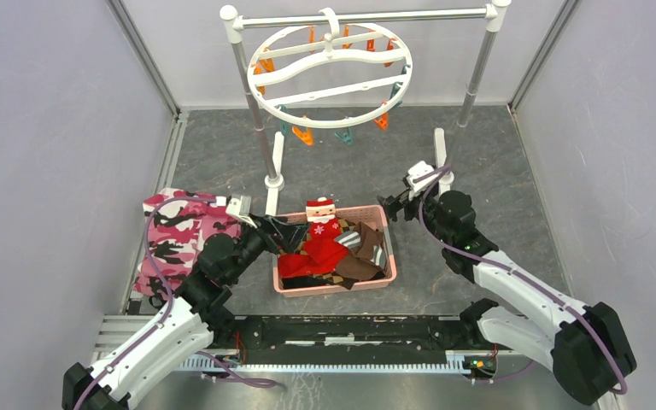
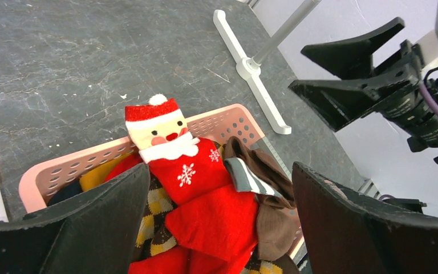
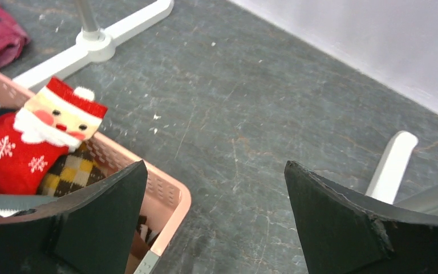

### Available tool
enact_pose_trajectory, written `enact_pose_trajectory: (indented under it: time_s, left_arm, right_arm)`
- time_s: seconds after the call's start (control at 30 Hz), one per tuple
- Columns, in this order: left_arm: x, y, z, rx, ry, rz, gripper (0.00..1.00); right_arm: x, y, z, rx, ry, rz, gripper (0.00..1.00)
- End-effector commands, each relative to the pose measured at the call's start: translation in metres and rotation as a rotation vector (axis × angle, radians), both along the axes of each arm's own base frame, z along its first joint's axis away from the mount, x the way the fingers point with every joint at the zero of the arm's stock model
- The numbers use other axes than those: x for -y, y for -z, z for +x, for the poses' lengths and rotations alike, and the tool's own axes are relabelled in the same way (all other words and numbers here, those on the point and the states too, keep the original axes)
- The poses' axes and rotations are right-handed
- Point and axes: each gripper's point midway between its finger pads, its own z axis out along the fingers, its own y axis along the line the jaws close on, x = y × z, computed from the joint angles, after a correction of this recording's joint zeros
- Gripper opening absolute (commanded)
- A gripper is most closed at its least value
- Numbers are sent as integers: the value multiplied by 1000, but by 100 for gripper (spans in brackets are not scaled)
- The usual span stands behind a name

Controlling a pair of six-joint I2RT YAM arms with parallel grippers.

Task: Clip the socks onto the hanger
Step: Pick up the sock from the bin.

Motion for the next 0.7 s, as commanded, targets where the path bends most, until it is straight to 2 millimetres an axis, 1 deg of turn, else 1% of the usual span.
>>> enact_pose_trajectory:
  time_s: [0.0,0.03,0.07,0.1,0.13,0.23,0.33,0.4,0.43,0.47,0.5,0.53,0.57,0.63,0.67]
  left_arm:
    - [-5,-15,6,34,-40,-5,100]
    - [-7,-14,8,36,-49,3,100]
    - [-8,-13,8,34,-55,13,100]
    - [-10,-13,10,35,-67,22,100]
    - [-12,-12,10,36,-77,34,100]
    - [-17,-12,11,41,-100,41,100]
    - [-19,-13,10,57,-105,26,100]
    - [-19,-13,9,65,-104,23,100]
    - [-19,-15,9,69,-102,21,100]
    - [-18,-16,9,72,-98,21,100]
    - [-17,-17,9,74,-92,20,100]
    - [-16,-18,8,75,-87,19,100]
    - [-15,-19,7,76,-78,16,100]
    - [-15,-20,6,80,-72,11,100]
    - [-15,-20,5,79,-71,7,100]
  right_arm:
    - [-12,8,6,-25,-43,-48,98]
    - [-7,23,13,-110,6,-88,98]
    - [-4,26,19,-145,36,-119,98]
    - [-4,33,23,-168,46,-142,98]
    - [-6,35,24,-169,38,-138,98]
    - [-14,30,18,-125,-15,-102,98]
    - [-16,24,12,-85,-62,-112,98]
    - [-21,17,4,-45,-111,-87,98]
    - [-28,16,-3,-29,-177,-64,98]
    - [-36,8,-12,2,-260,-24,98]
    - [-46,1,-25,28,-369,20,98]
    - [-52,-4,-32,37,-429,52,98]
    - [-55,-7,-35,41,-461,61,98]
    - [-52,-3,-27,13,-428,32,98]
    - [-48,-2,-20,0,-389,8,98]
